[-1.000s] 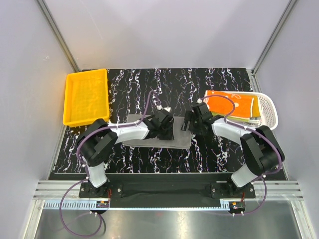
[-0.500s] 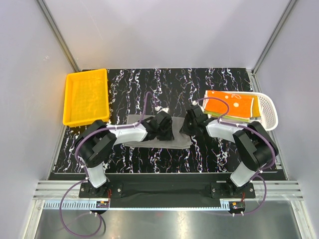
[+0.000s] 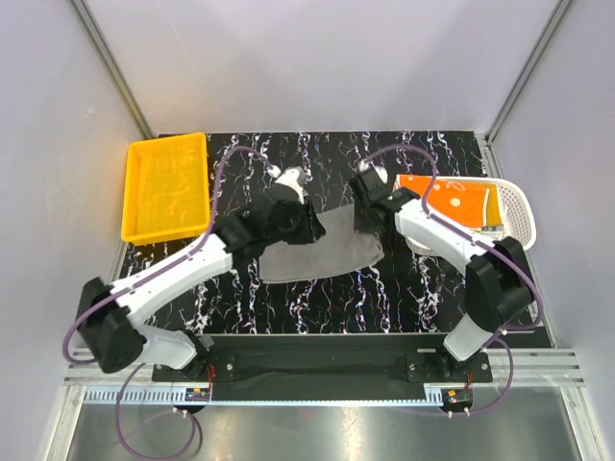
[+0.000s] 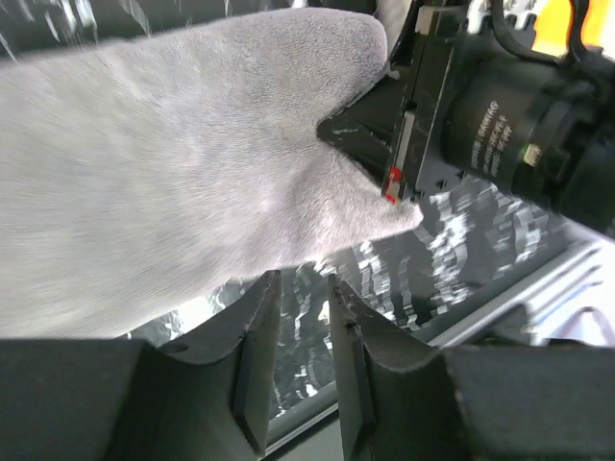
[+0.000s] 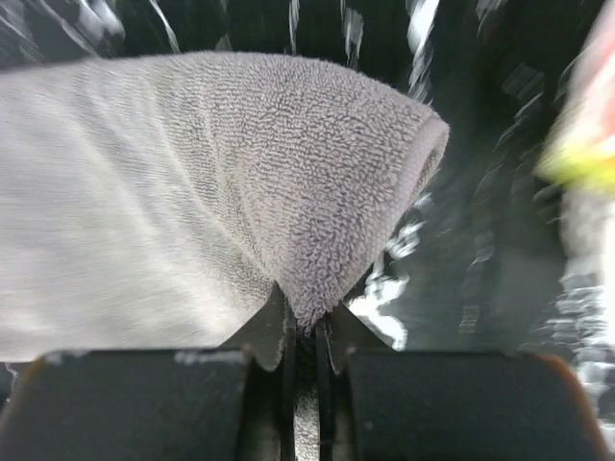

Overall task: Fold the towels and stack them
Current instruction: Neatly place the folded towel into the bin

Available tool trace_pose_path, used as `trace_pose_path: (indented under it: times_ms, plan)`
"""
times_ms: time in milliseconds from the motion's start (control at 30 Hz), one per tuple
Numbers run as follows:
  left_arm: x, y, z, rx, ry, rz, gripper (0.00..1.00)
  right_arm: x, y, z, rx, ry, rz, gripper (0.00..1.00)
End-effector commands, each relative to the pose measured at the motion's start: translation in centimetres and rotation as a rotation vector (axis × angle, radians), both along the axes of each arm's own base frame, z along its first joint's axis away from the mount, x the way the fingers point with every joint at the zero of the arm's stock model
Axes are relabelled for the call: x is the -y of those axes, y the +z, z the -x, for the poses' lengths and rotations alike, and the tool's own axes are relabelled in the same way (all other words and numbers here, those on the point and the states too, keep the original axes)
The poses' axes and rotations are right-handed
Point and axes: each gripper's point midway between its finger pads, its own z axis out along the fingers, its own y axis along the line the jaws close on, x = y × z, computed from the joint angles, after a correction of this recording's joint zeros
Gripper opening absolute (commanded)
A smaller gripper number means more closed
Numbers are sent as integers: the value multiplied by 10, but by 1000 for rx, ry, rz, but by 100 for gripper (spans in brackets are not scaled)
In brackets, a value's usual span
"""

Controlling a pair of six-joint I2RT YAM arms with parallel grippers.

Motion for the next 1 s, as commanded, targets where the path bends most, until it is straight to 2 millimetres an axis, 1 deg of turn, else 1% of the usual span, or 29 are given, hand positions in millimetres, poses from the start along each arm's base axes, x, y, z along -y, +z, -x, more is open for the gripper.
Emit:
trace_pose_path:
  times_ms: [0,33,67,100,133,167,200,233,267,300,333,367,400,433,467,500,533,567,633,667,733,767,833,867,933,967]
  plan:
    - [-29,34,-4,75,25,-36,32,30,83,-11,132,40,173,0]
    - [-35,35,-2,79,25,-47,32,38,92,-9,129,39,217,0]
    - [-40,43,-1,94,31,-34,32,38,115,-17,174,44,222,0]
    - [-46,45,-2,97,41,-35,32,40,122,-19,183,49,240,0]
    - [-49,47,-2,99,41,-38,32,47,129,-19,184,43,279,0]
    - [-51,49,-2,102,41,-37,32,48,147,-25,218,51,290,0]
    - [-53,51,-2,106,42,-37,32,48,149,-29,219,59,308,0]
    - [-55,51,-1,106,38,-42,32,53,154,-31,225,52,340,0]
    - [-56,51,-1,107,36,-46,32,55,167,-37,251,55,356,0]
    - [-56,51,-1,106,36,-49,32,57,167,-41,246,54,375,0]
    - [-58,49,0,103,36,-58,32,61,170,-41,239,51,399,0]
    - [-58,49,0,104,34,-59,32,62,181,-45,257,54,401,0]
    - [-60,49,-1,103,37,-60,32,64,182,-45,245,56,418,0]
    - [-62,48,-1,101,35,-66,32,66,186,-46,248,59,422,0]
    - [-62,48,0,102,31,-69,32,65,196,-48,267,58,419,0]
    - [-62,48,-1,103,31,-70,32,65,198,-49,263,63,424,0]
    - [-63,47,-1,103,30,-75,32,68,201,-47,255,59,443,0]
    - [-63,48,-1,103,27,-73,32,70,211,-48,271,55,445,0]
    - [-64,50,-1,109,22,-70,32,74,216,-47,267,51,468,0]
    - [-63,49,0,105,17,-70,32,74,227,-47,287,46,462,0]
    - [-63,51,-1,111,14,-68,32,77,234,-45,294,39,463,0]
    - [-63,50,-1,109,9,-68,32,78,246,-45,319,31,453,0]
    - [-63,51,-1,111,6,-66,32,81,252,-43,318,26,467,0]
    - [-62,51,0,110,-1,-64,32,83,262,-43,338,16,466,0]
    - [-61,52,-1,113,-5,-62,32,88,266,-41,329,5,491,0]
    - [-61,52,-1,113,-8,-59,32,89,274,-41,347,0,485,0]
